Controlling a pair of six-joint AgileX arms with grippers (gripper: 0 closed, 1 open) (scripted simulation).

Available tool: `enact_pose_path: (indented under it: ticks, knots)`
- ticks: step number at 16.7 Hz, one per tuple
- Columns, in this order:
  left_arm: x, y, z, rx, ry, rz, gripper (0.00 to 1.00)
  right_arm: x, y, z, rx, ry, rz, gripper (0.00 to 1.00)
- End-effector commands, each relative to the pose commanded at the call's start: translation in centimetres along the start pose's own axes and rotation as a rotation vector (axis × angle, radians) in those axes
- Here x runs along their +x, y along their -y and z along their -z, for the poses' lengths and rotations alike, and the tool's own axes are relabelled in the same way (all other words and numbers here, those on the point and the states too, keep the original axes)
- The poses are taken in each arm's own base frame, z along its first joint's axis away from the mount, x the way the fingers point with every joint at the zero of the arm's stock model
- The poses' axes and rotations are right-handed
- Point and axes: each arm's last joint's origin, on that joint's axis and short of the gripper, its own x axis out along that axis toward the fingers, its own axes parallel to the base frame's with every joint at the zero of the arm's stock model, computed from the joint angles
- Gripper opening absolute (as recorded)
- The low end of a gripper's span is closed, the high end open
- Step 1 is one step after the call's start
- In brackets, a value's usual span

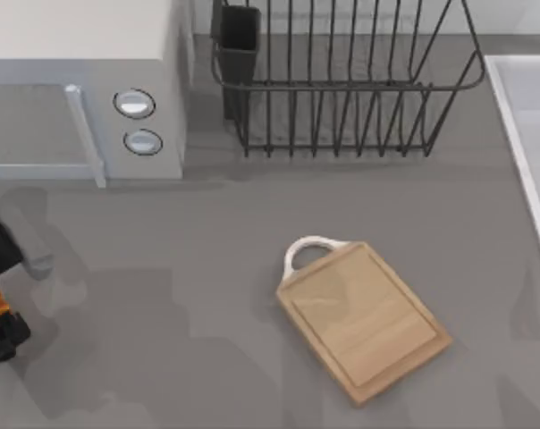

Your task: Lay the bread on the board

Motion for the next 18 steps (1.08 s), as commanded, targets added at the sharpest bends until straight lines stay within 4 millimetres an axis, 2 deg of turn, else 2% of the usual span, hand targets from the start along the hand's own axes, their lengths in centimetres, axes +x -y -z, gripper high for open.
enact_pose_path:
  ticks: [11, 18]
  knots:
    - [0.00, 0.00, 0.00, 0.000, 0.000, 0.000, 0.02, 0.00, 0.00, 0.00, 0.000, 0.000, 0.000, 1.00]
    - [0.00, 0.00, 0.00, 0.000, 0.000, 0.000, 0.00, 0.00, 0.00, 0.00, 0.000, 0.000, 0.000, 1.00]
